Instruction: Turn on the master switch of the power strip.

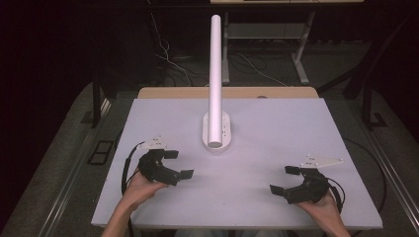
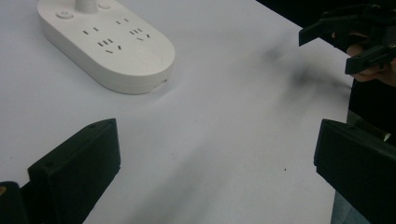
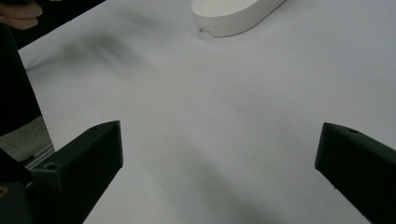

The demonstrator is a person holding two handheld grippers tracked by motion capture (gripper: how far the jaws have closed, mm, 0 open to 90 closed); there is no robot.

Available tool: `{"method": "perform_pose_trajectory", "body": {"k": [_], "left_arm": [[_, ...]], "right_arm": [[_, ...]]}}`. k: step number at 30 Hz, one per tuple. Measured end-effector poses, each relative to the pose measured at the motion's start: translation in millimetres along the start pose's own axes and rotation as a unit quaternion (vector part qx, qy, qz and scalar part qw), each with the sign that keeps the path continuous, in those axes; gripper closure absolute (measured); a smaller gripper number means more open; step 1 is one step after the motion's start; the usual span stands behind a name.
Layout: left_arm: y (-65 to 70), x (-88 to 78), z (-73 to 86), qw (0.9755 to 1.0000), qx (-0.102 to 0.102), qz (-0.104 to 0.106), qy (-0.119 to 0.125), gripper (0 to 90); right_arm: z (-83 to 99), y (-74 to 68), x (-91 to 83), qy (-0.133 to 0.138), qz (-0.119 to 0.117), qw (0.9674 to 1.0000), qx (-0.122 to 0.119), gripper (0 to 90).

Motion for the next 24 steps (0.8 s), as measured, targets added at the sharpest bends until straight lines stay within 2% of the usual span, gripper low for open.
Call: {"method": "perform_pose_trajectory", "body": {"k": [7,12,24], "left_arm": [[-3.7,-1.3,-8.5,1.0,0.003,-0.002,-0.006,0.0],[-6.8,-1.8,-17.4,0.9998,0.009,-0.006,-0.019,0.0],[-10.4,-1.3,-32.3,0.9996,0.012,-0.007,-0.022,0.0]], "right_arm": [[0.2,0.1,0.5,-0.001,0.0,1.0,0.0,0.4],[0.2,0.2,0.3,0.0,0.0,1.0,0.0,0.4],[0.8,0.4,0.1,-0.001,0.0,1.0,0.002,0.4]]}}
Point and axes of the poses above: each handheld gripper's, and its own axes: x roughly forward along the jaws, z roughly out of its underside, y roughly to its right, the point moved 9 cm from there along x, roughly forward along the jaws, and after that the axes turned 15 degrees about z, right-handed, at the moved point
